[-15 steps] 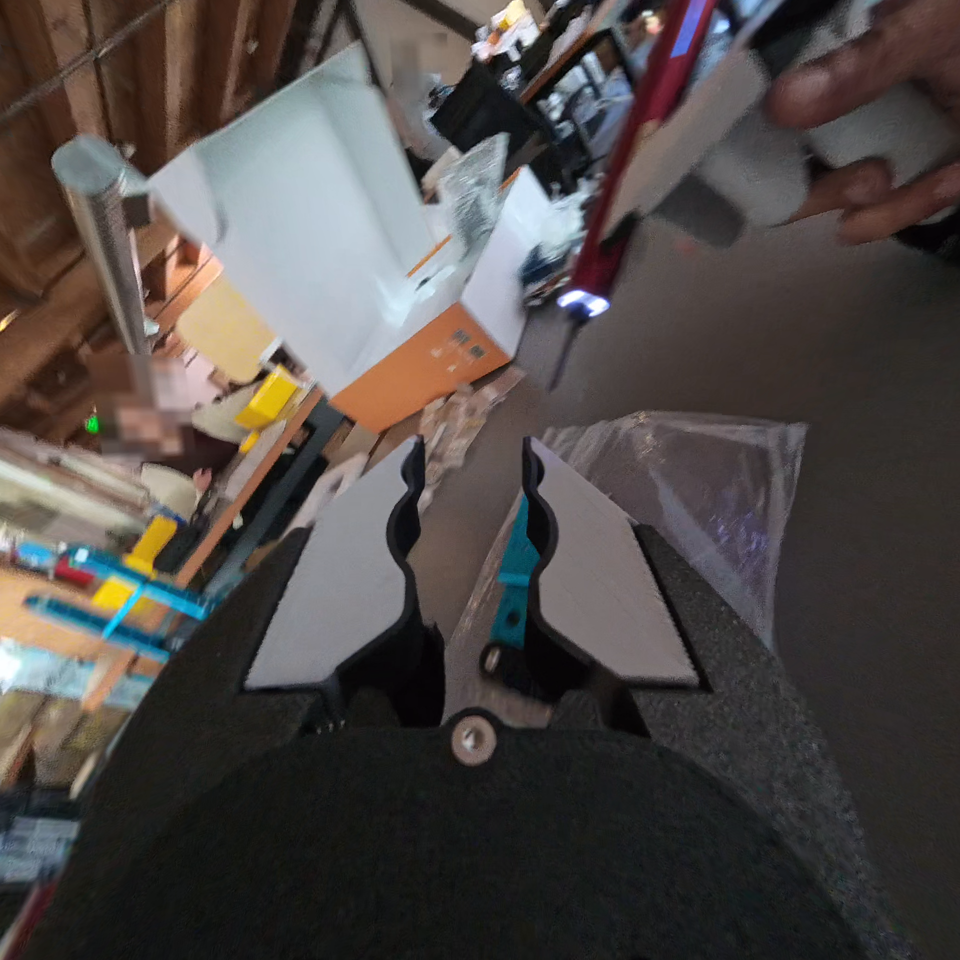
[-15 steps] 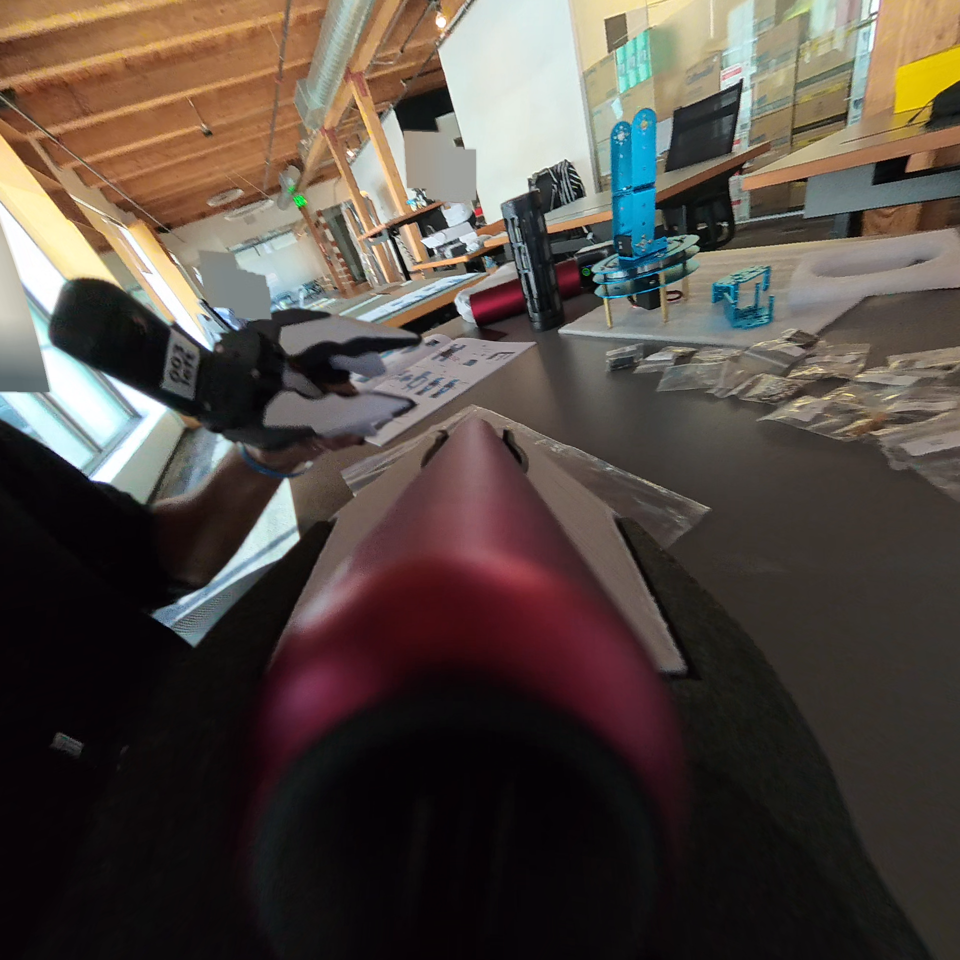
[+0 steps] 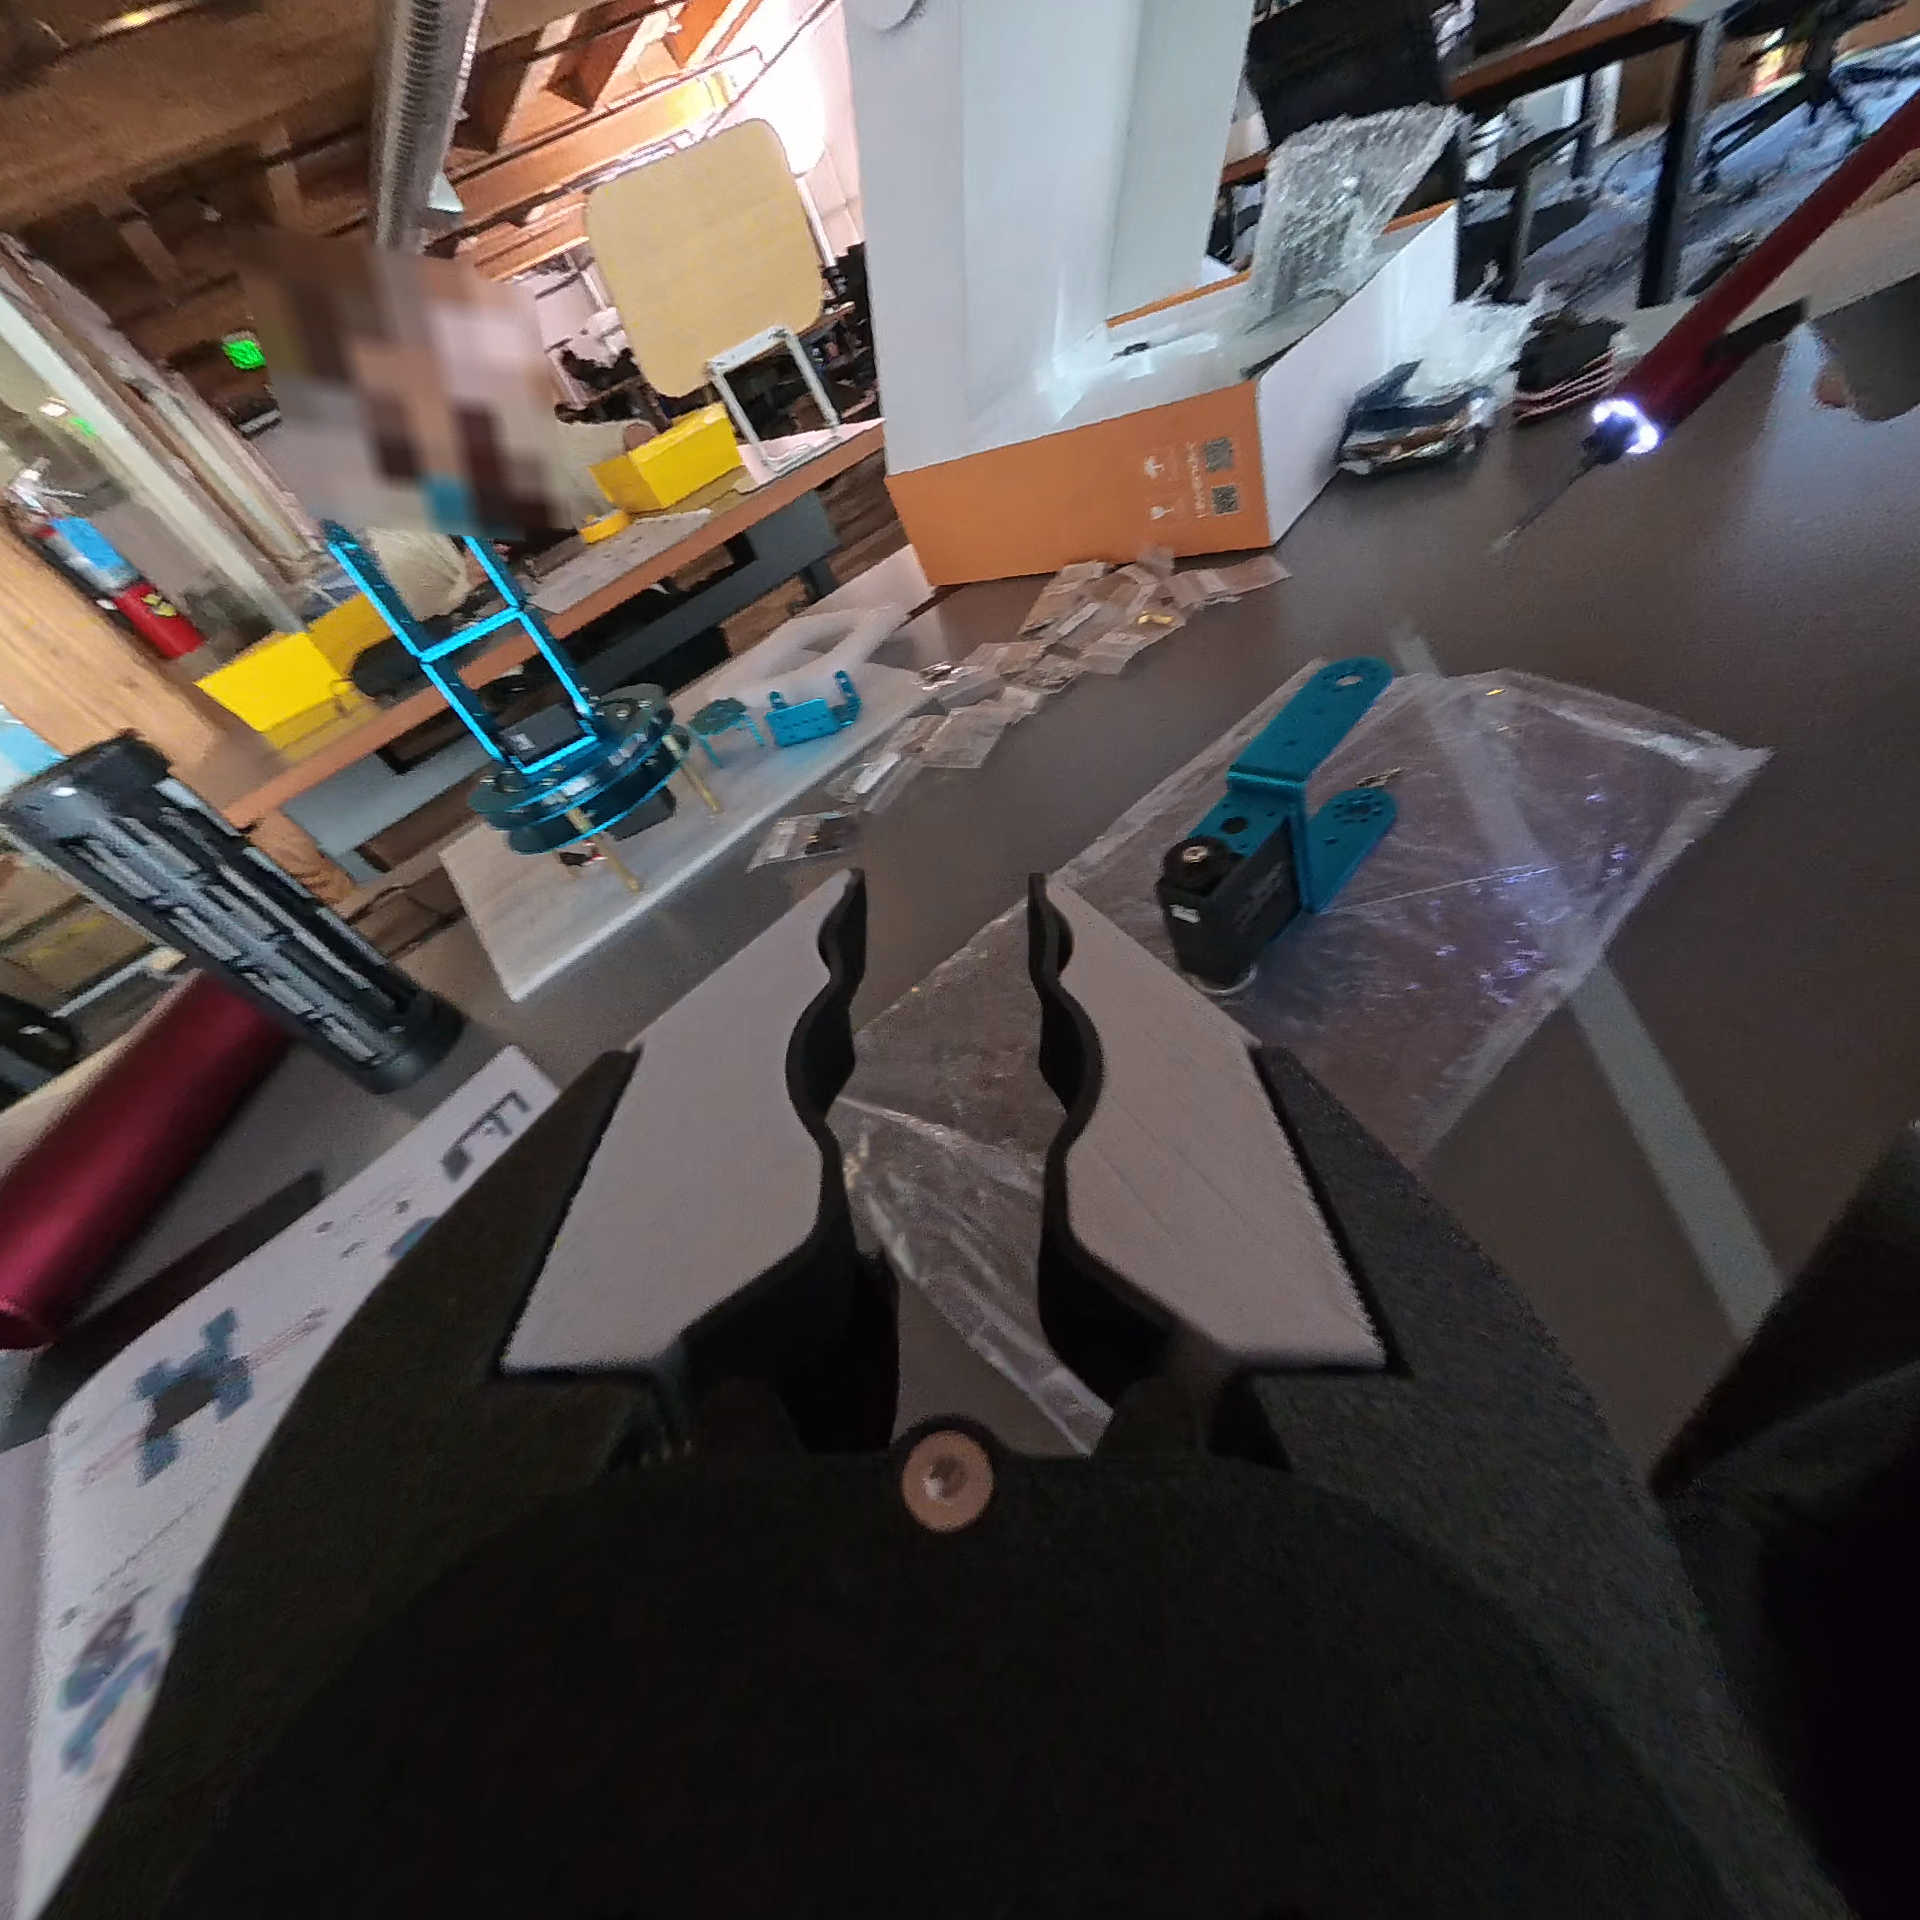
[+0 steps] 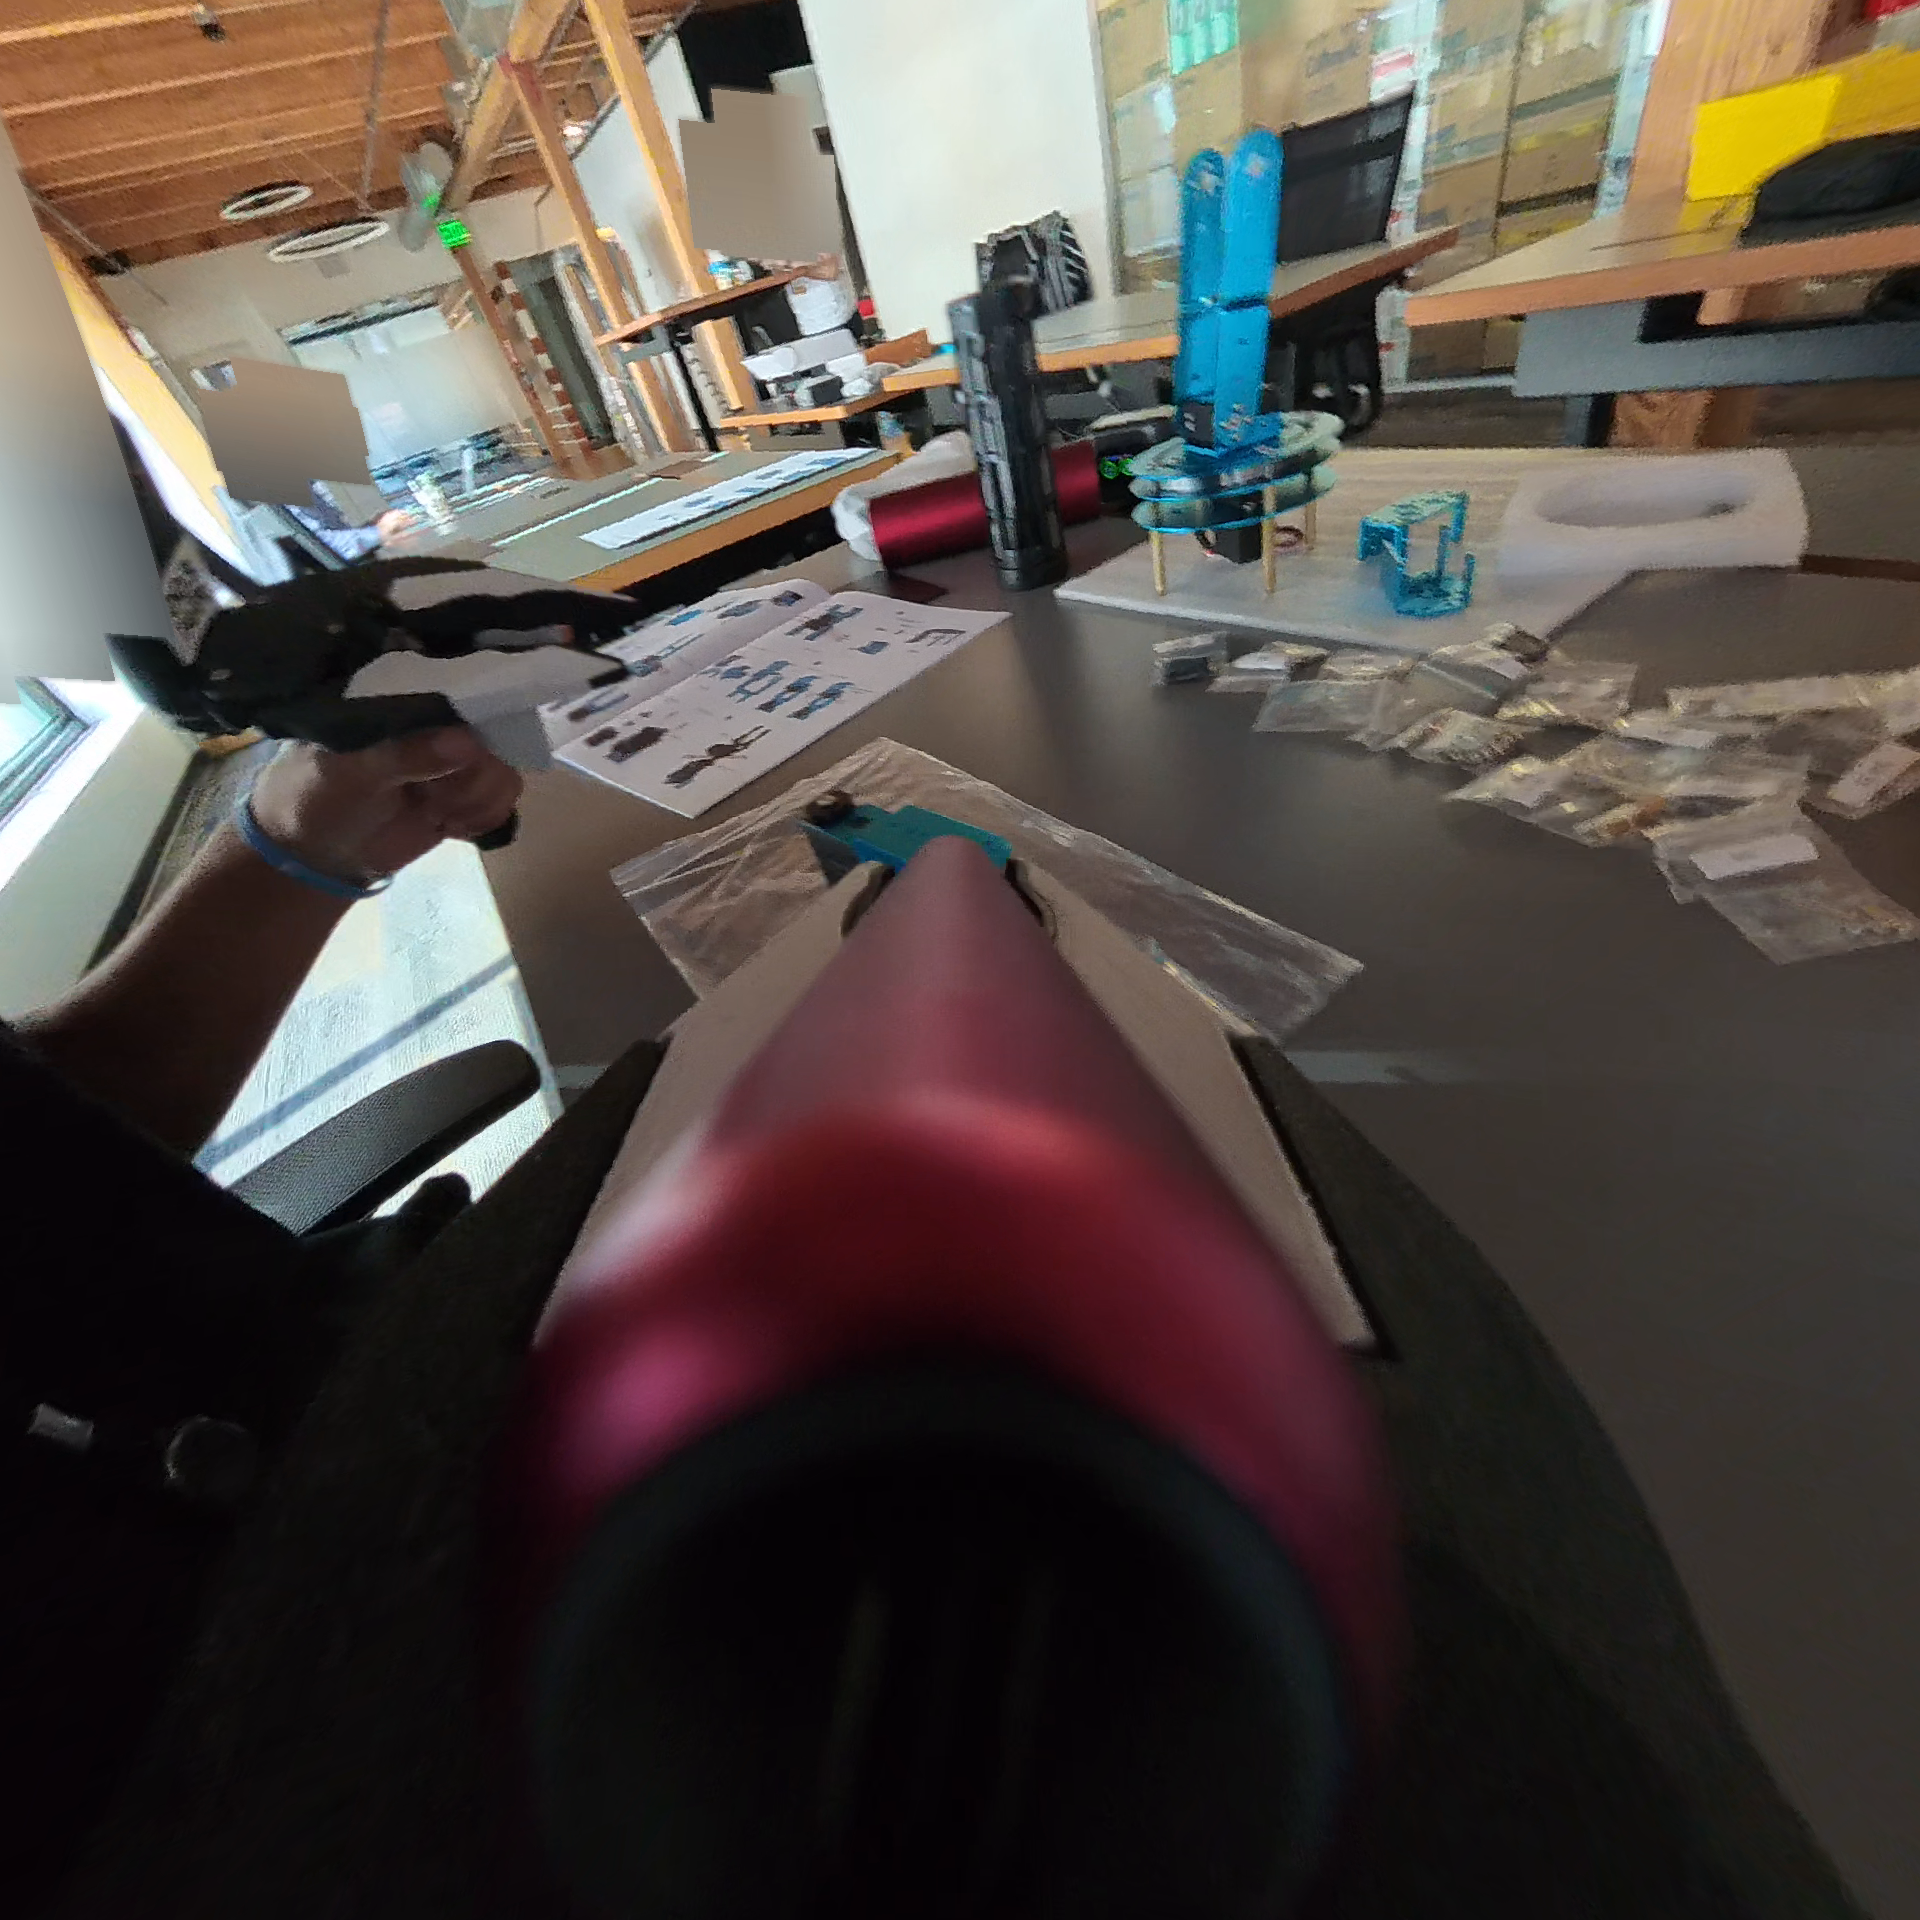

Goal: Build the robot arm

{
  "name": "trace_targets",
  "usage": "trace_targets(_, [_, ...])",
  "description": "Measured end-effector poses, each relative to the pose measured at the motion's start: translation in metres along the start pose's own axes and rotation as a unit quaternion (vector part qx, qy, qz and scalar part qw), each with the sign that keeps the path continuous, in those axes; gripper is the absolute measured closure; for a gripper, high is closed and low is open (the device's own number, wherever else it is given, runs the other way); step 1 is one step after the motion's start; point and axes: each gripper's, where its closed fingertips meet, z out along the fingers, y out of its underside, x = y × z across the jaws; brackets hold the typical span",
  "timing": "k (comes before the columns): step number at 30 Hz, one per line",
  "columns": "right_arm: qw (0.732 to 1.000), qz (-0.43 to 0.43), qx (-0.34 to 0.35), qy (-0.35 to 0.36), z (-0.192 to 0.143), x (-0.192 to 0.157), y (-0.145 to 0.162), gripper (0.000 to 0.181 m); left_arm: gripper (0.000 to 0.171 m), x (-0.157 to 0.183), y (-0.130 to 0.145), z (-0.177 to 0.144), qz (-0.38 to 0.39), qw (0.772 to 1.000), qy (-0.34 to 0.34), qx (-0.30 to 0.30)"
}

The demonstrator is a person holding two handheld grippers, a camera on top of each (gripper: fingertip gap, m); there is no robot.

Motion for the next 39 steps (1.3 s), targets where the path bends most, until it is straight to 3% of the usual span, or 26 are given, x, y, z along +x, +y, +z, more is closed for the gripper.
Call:
trace_targets(3, [1.000,-0.007,0.007,-0.029,0.007,-0.021,-0.006,0.160,0.139,0.034,-0.006,0.009,0.015,0.997,0.072,0.006])
trace_targets(6, [0.996,0.020,0.014,-0.081,0.016,-0.046,-0.010,0.160,0.129,0.080,-0.024,0.030,0.113,0.987,0.110,0.023])
trace_targets(9, [0.996,0.001,-0.013,-0.090,0.030,-0.063,0.002,0.159,0.124,0.122,-0.048,0.051,0.248,0.961,0.101,0.068])
trace_targets(12, [0.993,0.004,-0.021,-0.120,0.038,-0.081,0.008,0.157,0.124,0.149,-0.056,0.063,0.329,0.935,0.088,0.101])
trace_targets(15, [0.992,0.000,-0.024,-0.122,0.040,-0.088,0.014,0.158,0.150,0.154,-0.057,0.066,0.382,0.915,0.063,0.116])
trace_targets(16, [0.993,0.000,-0.020,-0.120,0.039,-0.089,0.014,0.158,0.151,0.154,-0.057,0.066,0.395,0.910,0.058,0.115])
trace_targets(24, [0.988,0.022,-0.008,-0.151,0.034,-0.096,0.010,0.155,0.152,0.160,-0.067,0.062,0.424,0.896,0.042,0.125])
trace_targets(32, [0.992,-0.007,-0.001,-0.123,0.036,-0.092,0.008,0.159,0.151,0.159,-0.071,0.067,0.426,0.895,0.039,0.125])
trace_targets(37, [0.994,-0.034,-0.005,-0.107,0.038,-0.087,0.009,0.158,0.149,0.153,-0.066,0.069,0.389,0.914,0.039,0.112])
trace_targets(39, [0.994,-0.046,-0.014,-0.095,0.038,-0.082,0.011,0.159,0.138,0.144,-0.060,0.065,0.359,0.926,0.043,0.104])
